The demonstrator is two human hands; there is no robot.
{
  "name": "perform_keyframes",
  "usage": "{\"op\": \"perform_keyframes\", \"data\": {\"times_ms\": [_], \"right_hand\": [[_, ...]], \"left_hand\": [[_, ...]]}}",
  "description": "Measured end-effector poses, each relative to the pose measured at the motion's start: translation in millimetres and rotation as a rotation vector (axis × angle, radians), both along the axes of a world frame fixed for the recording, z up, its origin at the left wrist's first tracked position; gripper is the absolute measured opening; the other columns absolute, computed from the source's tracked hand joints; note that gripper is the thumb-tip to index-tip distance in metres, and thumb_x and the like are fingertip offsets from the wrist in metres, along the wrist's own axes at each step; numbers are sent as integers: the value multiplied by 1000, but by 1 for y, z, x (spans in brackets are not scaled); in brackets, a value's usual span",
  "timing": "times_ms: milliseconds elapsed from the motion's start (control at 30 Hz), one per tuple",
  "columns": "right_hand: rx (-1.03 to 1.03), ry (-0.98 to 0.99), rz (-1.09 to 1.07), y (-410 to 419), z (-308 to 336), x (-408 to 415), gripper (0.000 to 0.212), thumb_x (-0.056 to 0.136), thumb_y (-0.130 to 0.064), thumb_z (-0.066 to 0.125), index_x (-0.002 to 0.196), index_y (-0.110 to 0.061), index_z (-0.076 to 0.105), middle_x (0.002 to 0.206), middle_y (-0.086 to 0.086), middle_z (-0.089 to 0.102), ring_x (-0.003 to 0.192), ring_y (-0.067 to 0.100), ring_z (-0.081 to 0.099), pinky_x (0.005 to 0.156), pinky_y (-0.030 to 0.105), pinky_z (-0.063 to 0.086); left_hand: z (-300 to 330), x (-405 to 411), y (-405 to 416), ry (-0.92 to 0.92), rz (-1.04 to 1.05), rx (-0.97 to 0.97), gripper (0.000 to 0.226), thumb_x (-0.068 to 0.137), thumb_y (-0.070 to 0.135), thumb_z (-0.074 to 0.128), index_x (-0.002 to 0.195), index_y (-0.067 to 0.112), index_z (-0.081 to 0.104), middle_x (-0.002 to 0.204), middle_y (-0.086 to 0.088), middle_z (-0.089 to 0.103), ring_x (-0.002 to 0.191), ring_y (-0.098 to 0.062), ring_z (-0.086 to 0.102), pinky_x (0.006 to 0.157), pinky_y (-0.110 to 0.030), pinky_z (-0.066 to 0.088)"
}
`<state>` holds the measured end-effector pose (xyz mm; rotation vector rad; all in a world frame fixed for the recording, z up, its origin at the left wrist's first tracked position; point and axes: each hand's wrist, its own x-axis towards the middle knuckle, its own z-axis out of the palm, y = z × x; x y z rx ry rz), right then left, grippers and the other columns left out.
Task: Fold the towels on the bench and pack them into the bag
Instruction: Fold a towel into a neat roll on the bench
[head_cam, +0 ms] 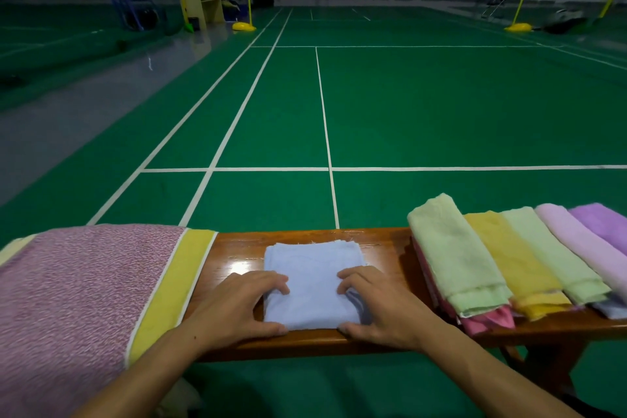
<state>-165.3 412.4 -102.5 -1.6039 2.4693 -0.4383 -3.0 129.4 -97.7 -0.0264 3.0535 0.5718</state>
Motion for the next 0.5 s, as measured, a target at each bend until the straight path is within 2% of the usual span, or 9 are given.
{"op": "perform_keyframes", "data": {"times_ms": [167,267,367,500], "right_hand": [[33,13,0,-4,3,-6,56,79,-48,67,129,-34,47,148,-13,44,134,10,42,105,34,49],[63,8,-9,-6,3,-10,55,81,-39,68,130,-34,43,150,-12,41,135,13,41,103,35,50],[62,-1,-24,-7,5,-10,47,86,-38,64,130,-33,45,152,-11,40,137,13,39,105,34,49],[29,-10,-75,-9,6,-9,45,89,-50,51,129,-29,52,156,-9,34,143,12,33,110,31,46]], "left_hand": [[-2,-3,-3,38,-40,-89,55,81,70,64,129,50,45,157,28,44,140,-1,45,111,-25,37],[2,-6,-2,39,-55,-136,50,78,59,63,124,49,46,158,26,44,142,-1,44,115,-26,33],[1,-8,-3,51,-36,-204,39,80,52,59,118,47,49,157,24,47,144,-2,45,117,-31,36],[-3,-9,-4,150,0,-191,32,84,48,56,116,43,58,145,21,61,131,-5,58,107,-32,48]]}}
